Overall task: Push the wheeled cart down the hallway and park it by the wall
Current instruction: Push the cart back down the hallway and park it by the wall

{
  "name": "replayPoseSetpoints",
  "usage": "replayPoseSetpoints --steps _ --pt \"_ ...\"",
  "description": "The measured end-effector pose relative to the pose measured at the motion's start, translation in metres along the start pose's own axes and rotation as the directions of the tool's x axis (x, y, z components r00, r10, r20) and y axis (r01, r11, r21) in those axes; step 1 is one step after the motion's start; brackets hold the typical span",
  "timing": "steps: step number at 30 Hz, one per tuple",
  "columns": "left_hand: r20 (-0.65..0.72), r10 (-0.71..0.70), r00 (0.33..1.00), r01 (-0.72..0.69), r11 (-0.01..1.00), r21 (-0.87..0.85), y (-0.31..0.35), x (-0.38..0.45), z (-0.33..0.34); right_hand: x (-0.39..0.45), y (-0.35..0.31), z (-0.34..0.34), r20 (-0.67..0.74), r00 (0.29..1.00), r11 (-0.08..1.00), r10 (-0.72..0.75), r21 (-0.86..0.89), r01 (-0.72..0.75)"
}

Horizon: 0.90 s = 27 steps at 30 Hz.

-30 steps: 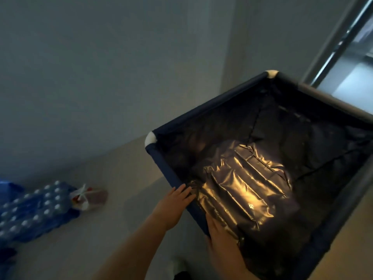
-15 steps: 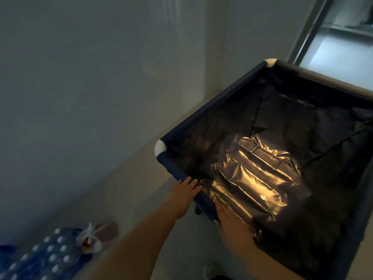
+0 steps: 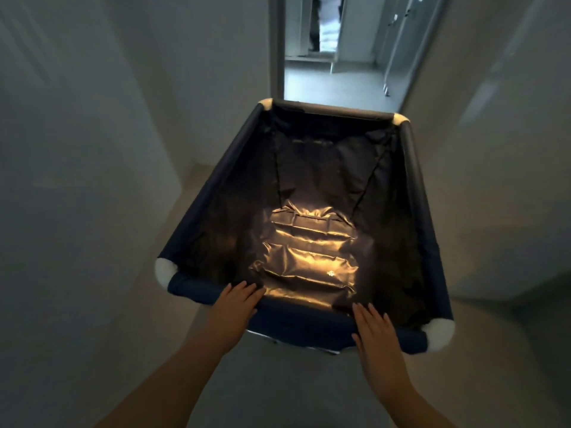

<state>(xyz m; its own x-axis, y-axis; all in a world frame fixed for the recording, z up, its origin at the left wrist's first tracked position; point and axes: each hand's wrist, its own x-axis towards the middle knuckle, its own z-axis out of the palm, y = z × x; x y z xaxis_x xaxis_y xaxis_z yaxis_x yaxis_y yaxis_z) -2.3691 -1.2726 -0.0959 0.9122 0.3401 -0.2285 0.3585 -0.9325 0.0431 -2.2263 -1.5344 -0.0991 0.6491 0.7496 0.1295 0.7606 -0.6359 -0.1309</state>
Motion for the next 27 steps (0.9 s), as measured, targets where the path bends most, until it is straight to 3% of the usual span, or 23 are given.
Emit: replayPoseSetpoints --steps 5,16,27 --pt "-0.189 0.039 0.981 -0.066 0.988 -0.139 -0.012 -0.008 0.006 0.003 -0.012 0.008 0.073 0.995 0.996 0.072 0.044 -0.075" --pt "-0.317 -0.007 0.948 -0.031 0.993 -0.116 0.009 -0.026 0.022 -0.014 0.006 0.016 0.132 0.991 0.992 0.015 0.126 -0.032" --pt "-0.313 -0.073 0.947 0.031 0.99 -0.135 0.108 -0.093 0.038 -0.089 0.071 -0.004 0.208 0.976 0.995 -0.065 0.082 0.049"
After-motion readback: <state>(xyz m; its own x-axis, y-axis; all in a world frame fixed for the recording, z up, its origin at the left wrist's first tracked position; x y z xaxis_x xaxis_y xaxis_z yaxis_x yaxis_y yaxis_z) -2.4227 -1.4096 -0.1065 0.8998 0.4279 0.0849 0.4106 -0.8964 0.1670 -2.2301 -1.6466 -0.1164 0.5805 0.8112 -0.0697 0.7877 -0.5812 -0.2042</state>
